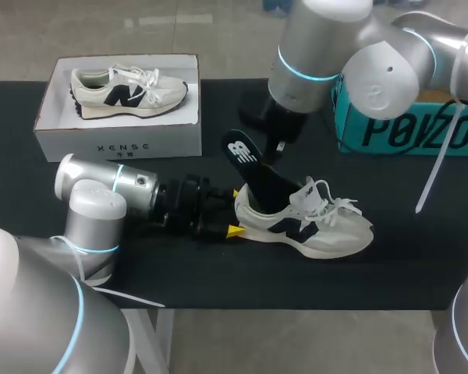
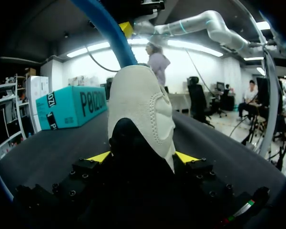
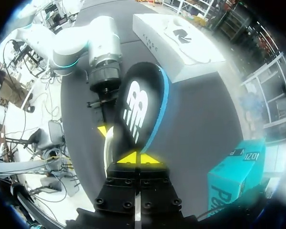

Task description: Take the shoe out of the shoebox, open the shoe tongue, remove and reinsert the insole, then place the shoe into the shoebox

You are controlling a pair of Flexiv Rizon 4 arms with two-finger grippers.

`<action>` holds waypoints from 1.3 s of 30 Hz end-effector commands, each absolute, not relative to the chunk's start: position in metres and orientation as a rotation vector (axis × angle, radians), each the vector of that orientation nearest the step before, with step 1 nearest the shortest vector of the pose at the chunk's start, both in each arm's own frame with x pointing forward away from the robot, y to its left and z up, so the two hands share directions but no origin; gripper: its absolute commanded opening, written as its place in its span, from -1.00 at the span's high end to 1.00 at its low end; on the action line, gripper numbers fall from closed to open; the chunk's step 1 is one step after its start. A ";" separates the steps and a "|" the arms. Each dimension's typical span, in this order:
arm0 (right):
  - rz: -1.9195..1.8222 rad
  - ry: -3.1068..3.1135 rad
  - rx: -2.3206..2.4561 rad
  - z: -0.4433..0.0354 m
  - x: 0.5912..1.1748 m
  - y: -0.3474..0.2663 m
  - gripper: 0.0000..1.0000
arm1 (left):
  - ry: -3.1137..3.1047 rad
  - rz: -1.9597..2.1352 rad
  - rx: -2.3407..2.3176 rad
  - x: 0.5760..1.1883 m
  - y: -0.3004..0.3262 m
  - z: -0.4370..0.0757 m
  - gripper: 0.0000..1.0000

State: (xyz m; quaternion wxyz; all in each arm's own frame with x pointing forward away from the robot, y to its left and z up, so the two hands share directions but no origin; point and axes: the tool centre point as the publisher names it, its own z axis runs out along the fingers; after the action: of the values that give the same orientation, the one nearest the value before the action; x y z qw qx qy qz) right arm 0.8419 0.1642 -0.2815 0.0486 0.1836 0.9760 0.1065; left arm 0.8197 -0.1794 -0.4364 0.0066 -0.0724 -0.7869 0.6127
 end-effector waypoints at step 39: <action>0.599 3.034 0.630 -0.295 0.841 0.158 0.09 | -2.464 1.913 -0.227 0.820 -0.181 -0.440 1.00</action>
State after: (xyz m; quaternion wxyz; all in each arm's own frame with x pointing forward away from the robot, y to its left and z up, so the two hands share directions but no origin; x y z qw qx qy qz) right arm 0.8435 0.1622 -0.2901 -0.0087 0.1962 0.9639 0.1800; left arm 0.8197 -0.1794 -0.4364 0.0066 -0.0724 -0.7869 0.6127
